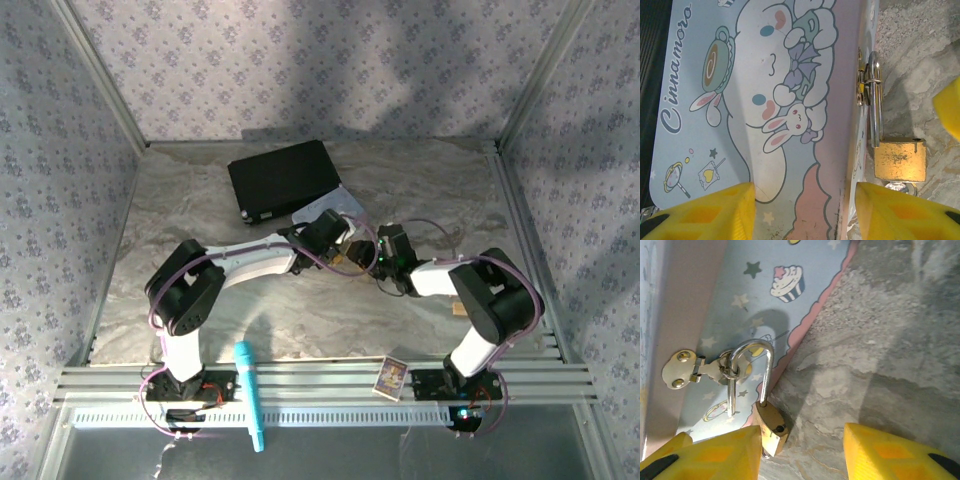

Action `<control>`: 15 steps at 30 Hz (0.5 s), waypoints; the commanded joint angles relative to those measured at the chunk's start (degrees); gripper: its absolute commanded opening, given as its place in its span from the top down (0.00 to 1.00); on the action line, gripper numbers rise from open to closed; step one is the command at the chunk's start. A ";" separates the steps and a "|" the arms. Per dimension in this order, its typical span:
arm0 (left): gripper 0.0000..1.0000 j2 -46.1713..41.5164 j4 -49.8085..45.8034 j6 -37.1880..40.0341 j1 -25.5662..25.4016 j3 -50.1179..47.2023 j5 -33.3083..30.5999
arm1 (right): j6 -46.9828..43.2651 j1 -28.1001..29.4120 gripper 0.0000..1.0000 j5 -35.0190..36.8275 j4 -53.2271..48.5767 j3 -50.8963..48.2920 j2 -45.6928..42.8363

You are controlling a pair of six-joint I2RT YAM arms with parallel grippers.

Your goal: Unlock a padlock with a key

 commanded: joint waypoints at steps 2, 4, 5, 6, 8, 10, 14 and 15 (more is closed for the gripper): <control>0.46 2.60 -11.25 -2.08 0.53 -3.20 8.71 | 0.36 4.75 0.52 0.83 -3.55 2.11 3.66; 0.46 2.33 -11.14 -2.22 0.66 -3.24 8.97 | -0.46 6.24 0.51 3.29 -5.94 3.60 3.91; 0.46 2.29 -11.13 -2.19 0.73 -3.24 9.03 | -0.20 6.48 0.52 3.00 -5.79 4.11 4.76; 0.46 2.35 -11.21 -2.26 0.82 -3.20 9.08 | 0.77 6.35 0.54 2.07 -3.81 4.02 5.81; 0.46 2.37 -11.29 -2.31 0.96 -2.98 9.16 | 2.40 6.47 0.57 1.30 -0.86 3.71 7.26; 0.46 2.40 -11.39 -2.39 0.97 -2.96 9.25 | 3.12 6.81 0.59 1.00 -1.25 4.56 8.36; 0.46 2.55 -11.36 -2.56 1.02 -2.80 9.30 | 7.39 7.22 0.62 -0.47 2.90 3.56 11.04; 0.46 2.48 -11.41 -2.60 1.00 -2.87 9.26 | 8.46 7.46 0.62 -0.71 4.10 3.35 11.74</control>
